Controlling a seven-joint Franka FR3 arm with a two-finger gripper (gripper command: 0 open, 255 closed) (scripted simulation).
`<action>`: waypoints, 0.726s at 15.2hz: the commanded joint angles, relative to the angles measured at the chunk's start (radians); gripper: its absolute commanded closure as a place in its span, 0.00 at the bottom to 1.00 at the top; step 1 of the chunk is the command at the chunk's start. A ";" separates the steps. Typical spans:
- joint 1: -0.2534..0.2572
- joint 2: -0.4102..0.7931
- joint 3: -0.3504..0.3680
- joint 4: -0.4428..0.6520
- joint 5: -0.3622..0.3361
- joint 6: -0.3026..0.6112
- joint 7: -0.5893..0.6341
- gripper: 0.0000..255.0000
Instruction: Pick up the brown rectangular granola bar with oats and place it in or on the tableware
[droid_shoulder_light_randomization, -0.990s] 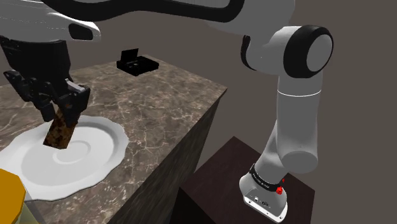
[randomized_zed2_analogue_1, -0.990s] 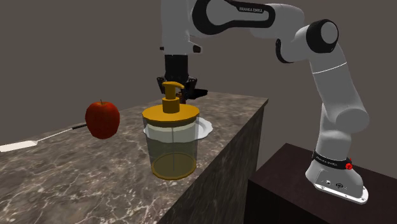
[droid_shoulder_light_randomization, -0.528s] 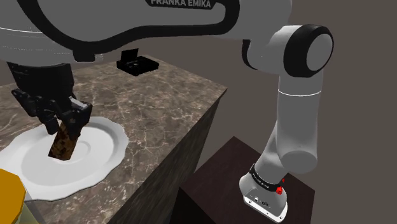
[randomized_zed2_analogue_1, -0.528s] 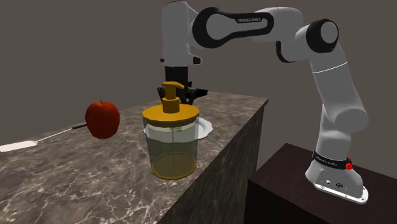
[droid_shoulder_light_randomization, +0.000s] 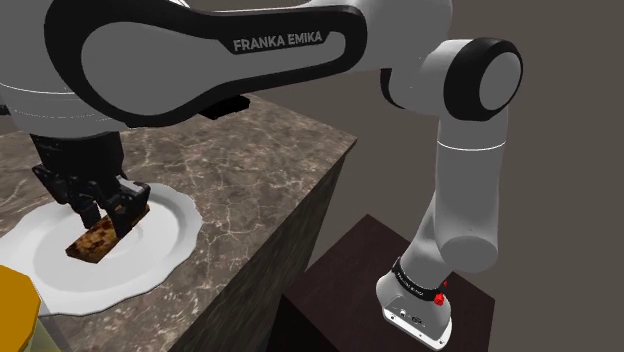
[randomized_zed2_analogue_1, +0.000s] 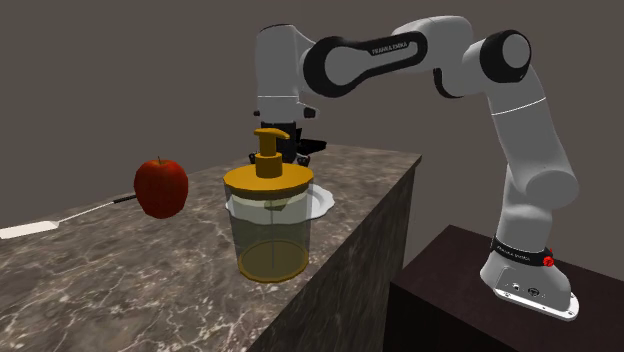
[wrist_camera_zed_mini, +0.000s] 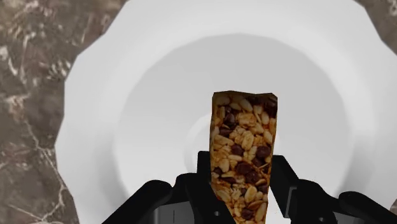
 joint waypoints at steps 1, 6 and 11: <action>0.000 0.000 0.000 -0.002 0.000 0.003 0.000 1.00; 0.000 0.000 0.000 -0.002 0.000 0.003 0.000 0.00; 0.000 0.000 0.000 -0.002 0.000 0.003 0.000 0.00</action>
